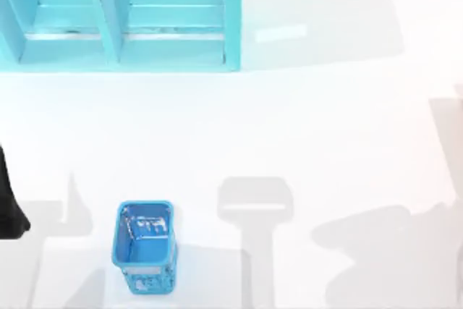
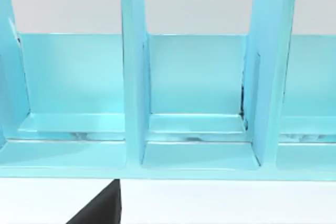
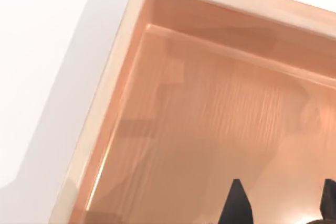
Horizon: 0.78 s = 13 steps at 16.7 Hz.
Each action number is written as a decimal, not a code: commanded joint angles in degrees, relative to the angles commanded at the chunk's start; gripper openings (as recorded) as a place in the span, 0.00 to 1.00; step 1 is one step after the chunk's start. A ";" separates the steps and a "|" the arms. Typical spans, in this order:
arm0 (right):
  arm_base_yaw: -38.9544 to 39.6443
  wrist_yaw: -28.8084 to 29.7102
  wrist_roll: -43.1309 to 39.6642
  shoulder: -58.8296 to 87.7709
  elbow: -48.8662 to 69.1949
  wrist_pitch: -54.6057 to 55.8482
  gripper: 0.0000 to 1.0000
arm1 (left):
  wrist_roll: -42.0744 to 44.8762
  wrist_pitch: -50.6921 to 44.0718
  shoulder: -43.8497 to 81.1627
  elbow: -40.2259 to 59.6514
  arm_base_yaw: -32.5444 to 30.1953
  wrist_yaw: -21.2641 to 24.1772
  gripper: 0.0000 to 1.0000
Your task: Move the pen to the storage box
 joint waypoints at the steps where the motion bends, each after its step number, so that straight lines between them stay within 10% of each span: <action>1: 0.03 0.01 0.01 0.01 -0.07 0.08 0.00 | 0.00 0.00 0.00 0.00 0.00 0.00 1.00; 4: 0.03 0.01 0.01 0.01 -0.07 0.08 0.00 | 0.00 0.00 0.00 0.00 0.00 0.00 1.00; 13: 0.03 0.01 0.01 0.01 -0.07 0.08 0.68 | 0.00 0.00 0.00 0.00 0.00 0.00 1.00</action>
